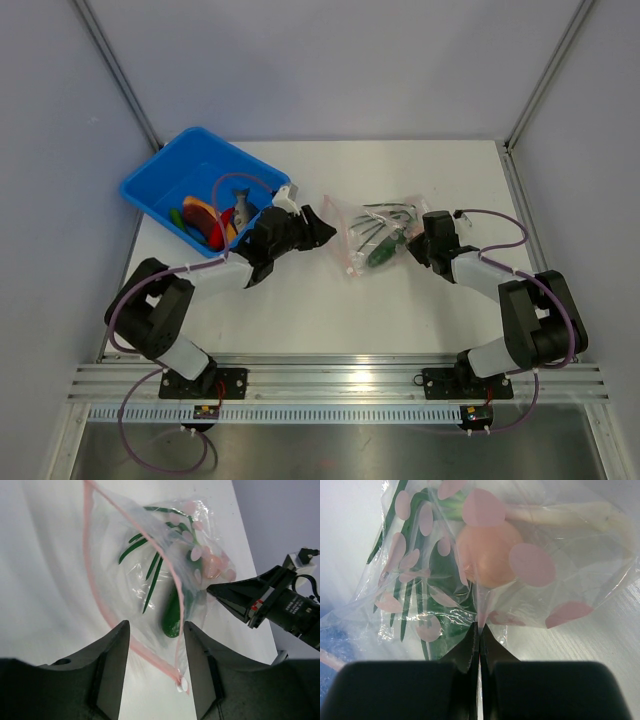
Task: Open the zip-top bag and remove the fake food
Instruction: Pick up the fake fruit from the zipper food storage bag.
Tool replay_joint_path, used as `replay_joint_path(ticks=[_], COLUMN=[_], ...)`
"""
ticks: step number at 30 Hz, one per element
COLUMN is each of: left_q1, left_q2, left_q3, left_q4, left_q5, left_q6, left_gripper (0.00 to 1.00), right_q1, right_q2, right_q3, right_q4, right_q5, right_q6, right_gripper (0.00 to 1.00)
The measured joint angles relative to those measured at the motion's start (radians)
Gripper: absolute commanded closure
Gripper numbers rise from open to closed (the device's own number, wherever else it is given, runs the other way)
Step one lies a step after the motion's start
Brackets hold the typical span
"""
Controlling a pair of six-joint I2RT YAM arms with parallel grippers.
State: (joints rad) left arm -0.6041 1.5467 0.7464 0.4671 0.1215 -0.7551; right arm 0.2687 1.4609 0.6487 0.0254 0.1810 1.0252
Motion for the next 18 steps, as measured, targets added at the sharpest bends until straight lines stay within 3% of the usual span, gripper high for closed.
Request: replay_joint_path(ticks=[8, 18], left_q1=[0.006, 0.007], left_q2=[0.089, 0.192], left_q3=[0.041, 0.138], left_q4=[-0.059, -0.095], left_q5=[-0.021, 0.011], left_q6=[-0.012, 0.023], left_gripper=[0.68, 0.69], right_q1=[0.000, 0.000], right_q2=[0.000, 0.000], right_q3=[0.000, 0.000], right_q4=[0.000, 0.000], right_q5=[0.000, -0.002], right_q6=[0.000, 0.000], right_gripper=[1.00, 1.00])
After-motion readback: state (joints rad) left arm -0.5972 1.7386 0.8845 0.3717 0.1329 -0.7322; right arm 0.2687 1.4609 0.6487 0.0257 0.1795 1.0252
